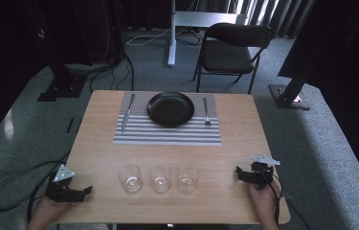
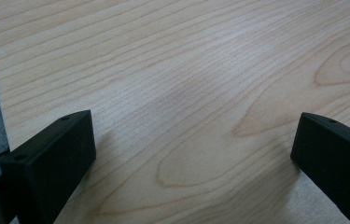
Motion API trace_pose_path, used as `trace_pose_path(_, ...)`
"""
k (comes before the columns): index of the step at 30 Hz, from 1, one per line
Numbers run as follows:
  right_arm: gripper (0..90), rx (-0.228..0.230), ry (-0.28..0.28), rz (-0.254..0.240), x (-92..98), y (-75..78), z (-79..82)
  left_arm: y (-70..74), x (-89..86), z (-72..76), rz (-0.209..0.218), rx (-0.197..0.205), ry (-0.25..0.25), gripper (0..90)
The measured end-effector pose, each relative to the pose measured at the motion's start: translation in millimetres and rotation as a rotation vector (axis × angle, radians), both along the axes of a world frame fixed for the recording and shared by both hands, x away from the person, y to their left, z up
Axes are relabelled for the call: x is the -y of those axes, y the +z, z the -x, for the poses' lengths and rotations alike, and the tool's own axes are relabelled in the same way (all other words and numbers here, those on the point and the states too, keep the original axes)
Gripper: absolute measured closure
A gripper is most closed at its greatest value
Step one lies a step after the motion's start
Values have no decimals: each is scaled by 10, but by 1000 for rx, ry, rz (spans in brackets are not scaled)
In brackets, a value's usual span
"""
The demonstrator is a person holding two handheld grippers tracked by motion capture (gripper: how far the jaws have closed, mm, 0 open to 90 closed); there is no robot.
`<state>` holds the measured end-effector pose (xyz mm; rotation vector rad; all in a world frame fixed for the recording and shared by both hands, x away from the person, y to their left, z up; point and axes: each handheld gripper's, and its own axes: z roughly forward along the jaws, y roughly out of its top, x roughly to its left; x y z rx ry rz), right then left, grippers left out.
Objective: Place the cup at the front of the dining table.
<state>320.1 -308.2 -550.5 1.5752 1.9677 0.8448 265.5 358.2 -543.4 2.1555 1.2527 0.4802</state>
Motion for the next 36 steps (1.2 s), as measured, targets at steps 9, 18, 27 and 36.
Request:
trace_pose_path(9,106,0,0,0,0,0,0,2,34,45,5,4,-47,12)
trace_pose_path(18,106,0,0,0,0,0,0,16,-5,133,53,21,-30,11)
trace_pose_path(27,106,0,0,0,0,0,0,97,50,142,64,34,-63,12)
trace_pose_path(36,106,0,0,0,0,0,0,232,198,158,51,67,-112,11)
